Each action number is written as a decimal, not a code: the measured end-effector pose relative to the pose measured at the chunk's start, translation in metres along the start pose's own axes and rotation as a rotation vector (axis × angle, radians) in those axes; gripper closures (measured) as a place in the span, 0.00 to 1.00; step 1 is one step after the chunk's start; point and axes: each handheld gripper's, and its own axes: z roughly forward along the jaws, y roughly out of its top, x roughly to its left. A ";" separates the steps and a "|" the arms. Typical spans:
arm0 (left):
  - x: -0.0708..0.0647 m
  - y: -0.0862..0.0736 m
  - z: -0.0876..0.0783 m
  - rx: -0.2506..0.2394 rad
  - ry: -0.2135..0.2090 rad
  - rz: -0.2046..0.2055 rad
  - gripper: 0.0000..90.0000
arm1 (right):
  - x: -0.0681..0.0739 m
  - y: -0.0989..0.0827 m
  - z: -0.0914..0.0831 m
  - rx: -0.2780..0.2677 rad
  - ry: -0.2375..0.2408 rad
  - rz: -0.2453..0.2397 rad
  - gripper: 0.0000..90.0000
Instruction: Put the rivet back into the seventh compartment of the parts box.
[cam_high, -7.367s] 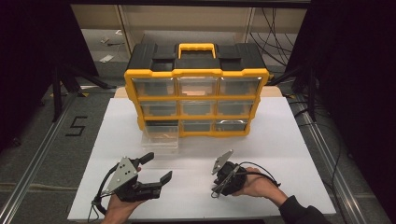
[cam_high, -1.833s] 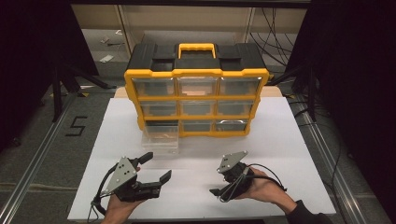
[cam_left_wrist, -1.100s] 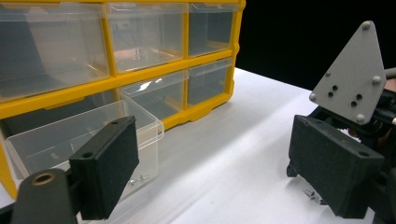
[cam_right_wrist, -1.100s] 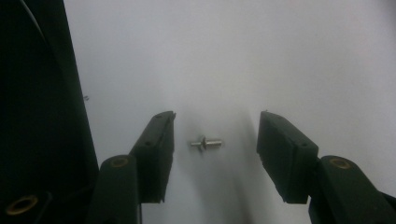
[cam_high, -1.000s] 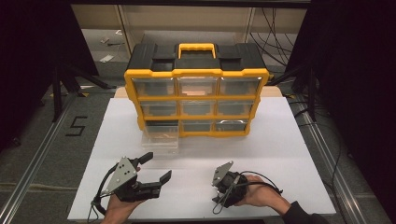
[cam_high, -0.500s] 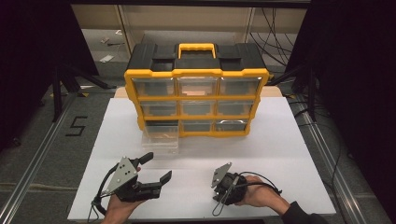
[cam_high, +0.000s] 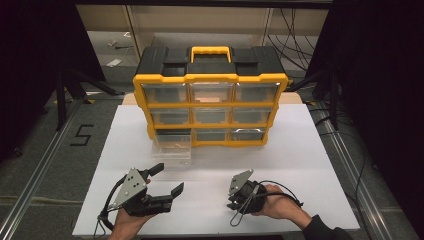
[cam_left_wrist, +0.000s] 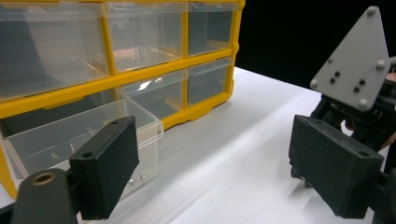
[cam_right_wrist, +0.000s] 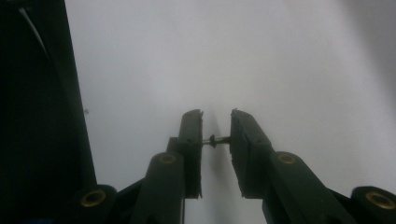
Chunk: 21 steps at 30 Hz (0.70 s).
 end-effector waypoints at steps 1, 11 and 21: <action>0.000 0.000 0.000 0.000 0.000 0.001 0.17 | -0.001 0.000 -0.001 -0.015 -0.006 0.002 0.84; 0.000 0.000 0.000 0.000 0.002 0.003 0.17 | -0.004 0.006 -0.013 -0.128 -0.043 0.042 0.84; 0.000 0.000 0.001 0.000 0.003 -0.004 0.17 | -0.005 0.019 -0.018 -0.219 -0.076 0.047 0.84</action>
